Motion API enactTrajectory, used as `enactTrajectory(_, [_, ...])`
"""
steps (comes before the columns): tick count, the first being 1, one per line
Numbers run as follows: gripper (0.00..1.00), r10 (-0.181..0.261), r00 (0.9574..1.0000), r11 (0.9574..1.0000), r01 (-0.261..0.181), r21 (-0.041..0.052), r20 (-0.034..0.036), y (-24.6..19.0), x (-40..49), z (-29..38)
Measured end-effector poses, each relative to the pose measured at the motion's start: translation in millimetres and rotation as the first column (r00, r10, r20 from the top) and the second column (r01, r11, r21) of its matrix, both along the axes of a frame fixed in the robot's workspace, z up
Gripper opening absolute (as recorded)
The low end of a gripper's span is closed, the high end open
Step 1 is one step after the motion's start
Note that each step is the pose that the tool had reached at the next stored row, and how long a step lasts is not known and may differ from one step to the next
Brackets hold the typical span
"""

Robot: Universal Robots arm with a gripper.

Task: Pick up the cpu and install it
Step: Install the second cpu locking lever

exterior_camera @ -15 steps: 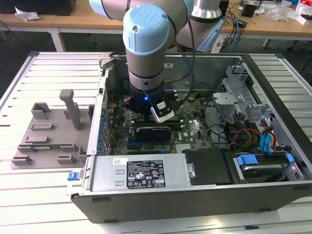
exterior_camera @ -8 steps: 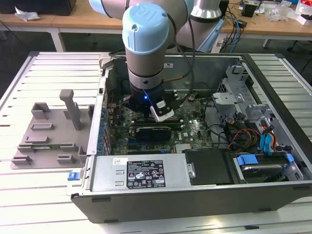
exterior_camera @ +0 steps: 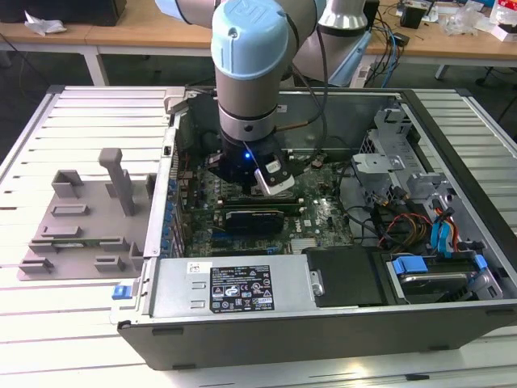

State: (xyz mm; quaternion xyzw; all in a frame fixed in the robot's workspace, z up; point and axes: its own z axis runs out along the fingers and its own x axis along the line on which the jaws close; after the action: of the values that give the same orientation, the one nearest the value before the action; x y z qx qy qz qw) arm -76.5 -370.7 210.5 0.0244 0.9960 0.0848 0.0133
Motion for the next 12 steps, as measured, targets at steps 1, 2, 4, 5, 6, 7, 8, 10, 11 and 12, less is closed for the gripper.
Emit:
enactTrajectory(1, [0.11,0.000,1.0000,1.0000,0.000,-0.0054,-0.0001,5.5,1.8,0.0])
enactTrajectory(2, [0.11,0.000,1.0000,0.9999,0.000,-0.0109,-0.0002,10.8,3.8,0.0])
enactTrajectory(4, [0.11,0.000,1.0000,0.9996,0.000,-0.0282,-0.0026,18.2,13.4,0.0])
enactTrajectory(5, [0.11,0.000,1.0000,0.9995,0.000,-0.0331,-0.0064,19.1,20.3,0.0])
enactTrajectory(6, [0.11,0.000,1.0000,0.9993,-0.001,-0.0365,-0.0095,19.9,25.8,0.0])
enactTrajectory(7, [0.11,0.000,0.9999,0.9992,0.000,-0.0396,-0.0130,21.1,32.3,0.0])
enactTrajectory(8, [0.11,0.000,0.9999,0.9992,-0.001,-0.0400,-0.0137,22.3,35.0,0.1])
enactTrajectory(10, [0.11,0.000,0.9999,0.9992,-0.001,-0.0403,-0.0137,24.3,35.5,4.4])
enactTrajectory(11, [0.11,0.000,0.9999,0.9992,-0.001,-0.0407,-0.0138,24.7,35.7,6.8])
enactTrajectory(12, [0.11,0.000,0.9999,0.9991,0.000,-0.0416,-0.0137,25.4,35.9,12.1])
